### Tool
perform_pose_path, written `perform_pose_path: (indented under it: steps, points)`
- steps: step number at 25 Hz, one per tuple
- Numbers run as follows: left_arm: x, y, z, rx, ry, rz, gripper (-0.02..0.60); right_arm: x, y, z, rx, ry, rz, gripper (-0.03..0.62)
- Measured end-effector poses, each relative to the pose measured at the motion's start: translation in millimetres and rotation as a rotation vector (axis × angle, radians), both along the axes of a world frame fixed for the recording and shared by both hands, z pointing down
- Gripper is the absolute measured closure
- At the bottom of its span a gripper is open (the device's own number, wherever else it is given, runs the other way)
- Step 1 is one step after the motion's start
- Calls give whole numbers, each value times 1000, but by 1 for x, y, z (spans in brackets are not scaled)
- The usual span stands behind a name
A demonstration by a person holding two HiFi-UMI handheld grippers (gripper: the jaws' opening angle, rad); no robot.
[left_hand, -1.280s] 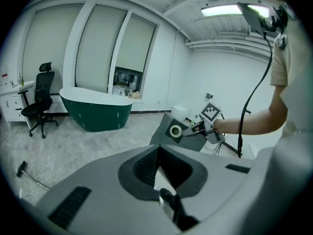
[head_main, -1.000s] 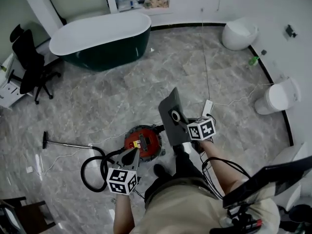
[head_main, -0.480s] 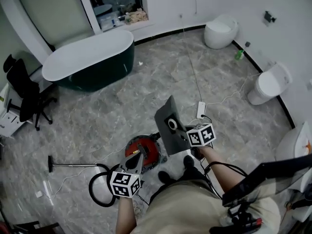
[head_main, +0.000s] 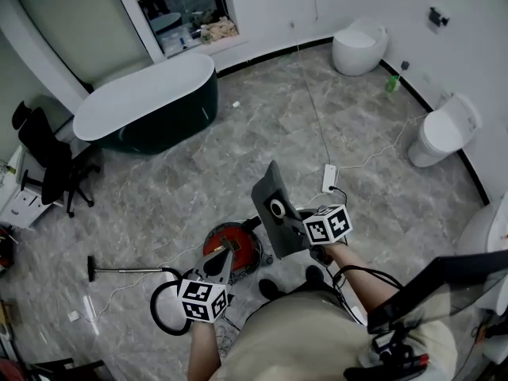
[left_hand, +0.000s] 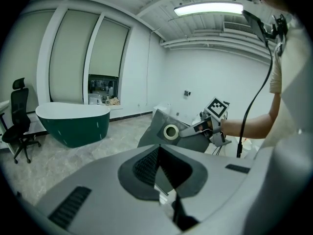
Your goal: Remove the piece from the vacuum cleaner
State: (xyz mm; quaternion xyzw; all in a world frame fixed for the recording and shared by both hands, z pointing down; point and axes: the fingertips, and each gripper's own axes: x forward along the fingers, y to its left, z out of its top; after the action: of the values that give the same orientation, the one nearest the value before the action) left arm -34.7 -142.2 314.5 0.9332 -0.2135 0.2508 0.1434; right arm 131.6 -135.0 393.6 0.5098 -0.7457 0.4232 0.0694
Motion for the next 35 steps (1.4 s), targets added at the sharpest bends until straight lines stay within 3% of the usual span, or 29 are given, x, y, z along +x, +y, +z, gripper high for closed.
perform_pose_path:
  steps: [7,15,21,28,35]
  points:
    - [57,27,-7,-5,-9,-26,580,41,16,-14,28,-74,-60,566]
    - [118,52,-7,17,-43,-147,580,102,31,-12,49,-144,-153,566]
    - [95,56,-19,40,-25,-335,580,89,24,-8,8,-240,-238,565]
    - [52,61,-49,98,110,-514,580,40,17,-32,56,-273,-390,565]
    - [10,88,-63,143,176,-526,578,-9,34,-86,183,-309,-438,565]
